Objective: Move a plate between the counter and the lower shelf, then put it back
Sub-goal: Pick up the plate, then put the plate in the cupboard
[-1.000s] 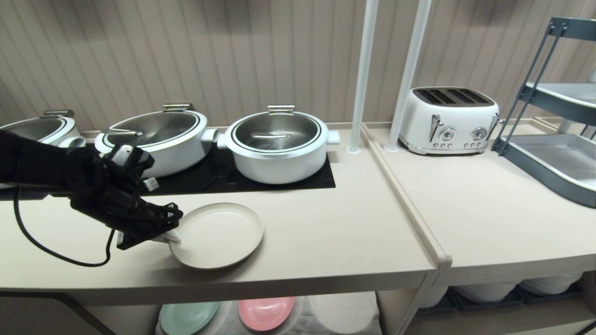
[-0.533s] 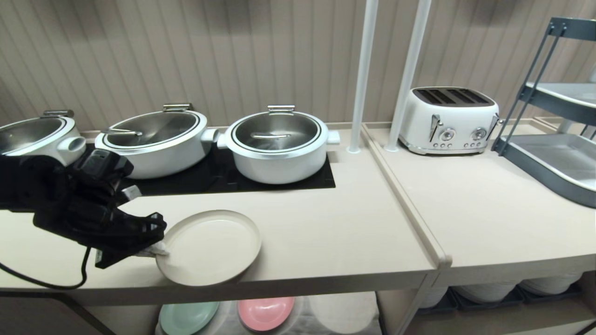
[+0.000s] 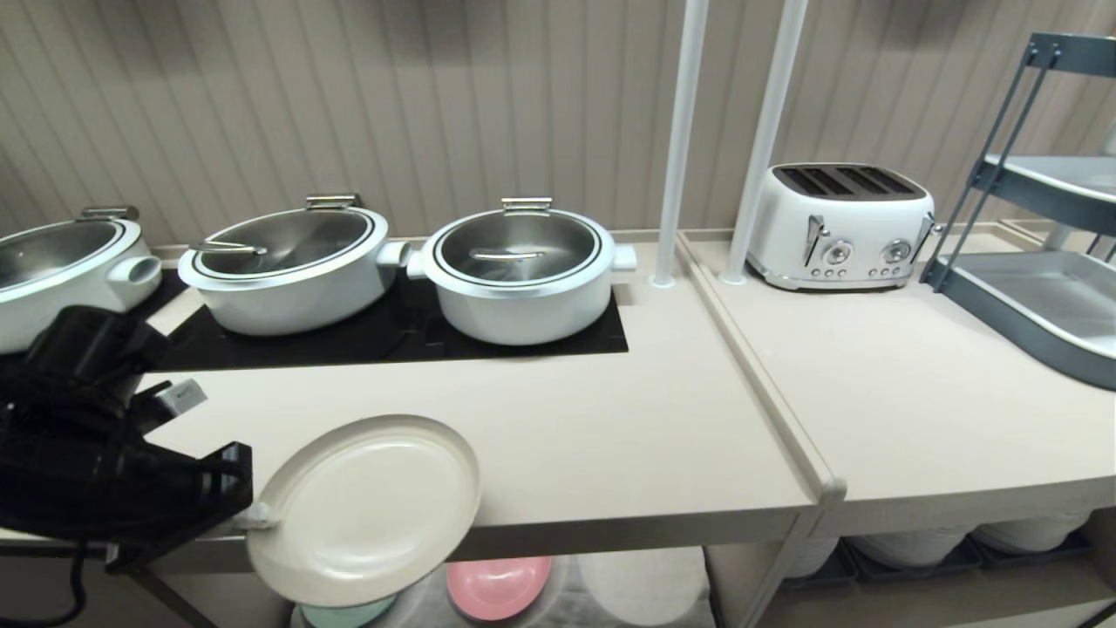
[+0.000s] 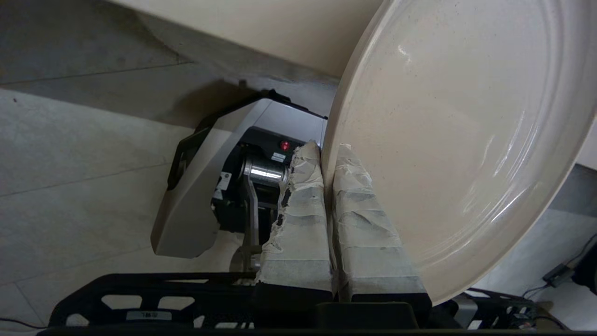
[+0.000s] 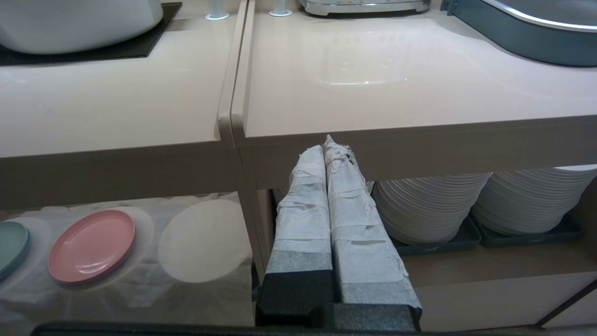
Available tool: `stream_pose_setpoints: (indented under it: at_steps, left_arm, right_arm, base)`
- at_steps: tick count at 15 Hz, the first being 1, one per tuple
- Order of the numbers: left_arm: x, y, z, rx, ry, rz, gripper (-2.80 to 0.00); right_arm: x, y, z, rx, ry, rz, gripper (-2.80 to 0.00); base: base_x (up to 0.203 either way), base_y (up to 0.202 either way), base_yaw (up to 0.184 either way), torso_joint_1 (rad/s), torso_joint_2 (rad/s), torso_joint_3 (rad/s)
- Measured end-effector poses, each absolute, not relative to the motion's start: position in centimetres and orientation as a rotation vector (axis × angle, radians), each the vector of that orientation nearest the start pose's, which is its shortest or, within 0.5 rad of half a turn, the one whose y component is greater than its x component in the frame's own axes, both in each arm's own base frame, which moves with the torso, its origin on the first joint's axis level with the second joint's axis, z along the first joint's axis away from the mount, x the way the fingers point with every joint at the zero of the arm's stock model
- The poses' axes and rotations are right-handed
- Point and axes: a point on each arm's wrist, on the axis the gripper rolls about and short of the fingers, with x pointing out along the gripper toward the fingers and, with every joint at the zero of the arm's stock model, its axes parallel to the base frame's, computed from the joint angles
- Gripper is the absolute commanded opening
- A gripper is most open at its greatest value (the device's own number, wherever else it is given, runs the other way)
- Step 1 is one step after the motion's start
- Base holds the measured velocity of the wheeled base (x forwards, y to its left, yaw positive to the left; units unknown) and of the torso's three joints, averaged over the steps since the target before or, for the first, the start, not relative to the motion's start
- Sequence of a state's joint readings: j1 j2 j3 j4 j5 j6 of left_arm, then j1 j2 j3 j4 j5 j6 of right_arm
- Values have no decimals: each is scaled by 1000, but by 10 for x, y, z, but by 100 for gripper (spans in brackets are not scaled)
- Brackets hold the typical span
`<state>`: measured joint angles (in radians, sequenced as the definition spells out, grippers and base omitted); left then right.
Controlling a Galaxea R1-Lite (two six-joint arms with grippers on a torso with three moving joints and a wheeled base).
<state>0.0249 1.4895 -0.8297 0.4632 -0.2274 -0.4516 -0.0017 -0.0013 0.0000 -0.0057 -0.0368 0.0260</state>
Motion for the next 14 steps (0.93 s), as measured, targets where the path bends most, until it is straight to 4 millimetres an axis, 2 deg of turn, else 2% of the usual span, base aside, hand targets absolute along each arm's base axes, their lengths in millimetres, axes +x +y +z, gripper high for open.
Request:
stream_pose_setpoints:
  at_steps: [7,12,14]
  left_arm:
    - [143,-3,156,-534,1113,59,-280]
    - [114,-10,150,-497,1144,10,-280]
    - [109,-11,149,-490,1145,-3,-280]
  right_arm:
    - [-23,-1,76,26,-7,-38,-280]
    - [-23,-1,76,26,-7,-38,-280]
    - [-23,-1,76,26,-8,-38,-280]
  base:
    - [0,0,0,0,0,0]
    - [0,0,0,0,0,0]
    - [0,0,0,0,0,0]
